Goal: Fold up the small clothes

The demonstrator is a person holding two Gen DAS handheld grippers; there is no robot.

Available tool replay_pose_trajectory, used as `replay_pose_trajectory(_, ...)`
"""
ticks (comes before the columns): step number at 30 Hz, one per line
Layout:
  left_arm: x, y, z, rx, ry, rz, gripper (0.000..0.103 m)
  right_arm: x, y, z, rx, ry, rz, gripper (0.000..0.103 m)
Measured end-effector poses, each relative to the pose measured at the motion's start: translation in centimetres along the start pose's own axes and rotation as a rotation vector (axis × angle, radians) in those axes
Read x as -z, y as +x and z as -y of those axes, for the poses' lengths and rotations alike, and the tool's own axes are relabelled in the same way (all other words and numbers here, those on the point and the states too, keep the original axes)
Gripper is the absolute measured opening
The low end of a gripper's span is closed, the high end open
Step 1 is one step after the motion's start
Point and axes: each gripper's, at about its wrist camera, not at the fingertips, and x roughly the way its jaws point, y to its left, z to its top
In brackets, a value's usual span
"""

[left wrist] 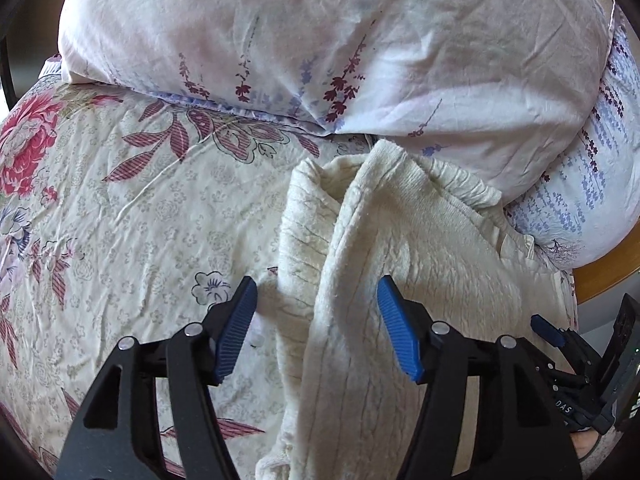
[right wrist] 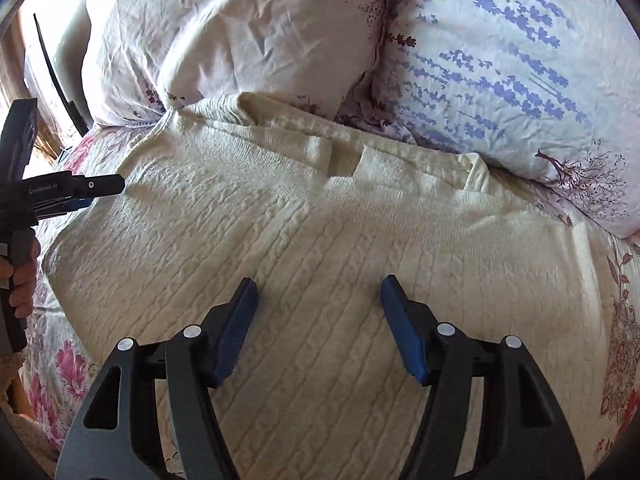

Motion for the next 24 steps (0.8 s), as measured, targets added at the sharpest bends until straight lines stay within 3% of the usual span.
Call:
replay_pose_trajectory(1,-0.2,0.5,0.4,0.018,-0.004,-0.007,0.046,0.0,0.1,-0.1,0.005,0.000,-0.001,0.069)
replay_pose_trajectory(8,-0.7,1.7,0.6,0.095,-0.059,-0.039,0.021,0.2,0.5,-0.6,0.016,0.003,0.016,0.071)
replay_pose_trajectory(15,-0.7,1.7,1.2,0.145,-0.102,-0.026,0.015,0.3,0.4,-0.6,0.021,0.006,0.025,0.071)
replay_pose_trajectory(24,-2.1,-0.9,4.5,0.379,-0.134,0.015,0.014,0.4,0.4,-0.6,0.024,0.006,0.032,0.072)
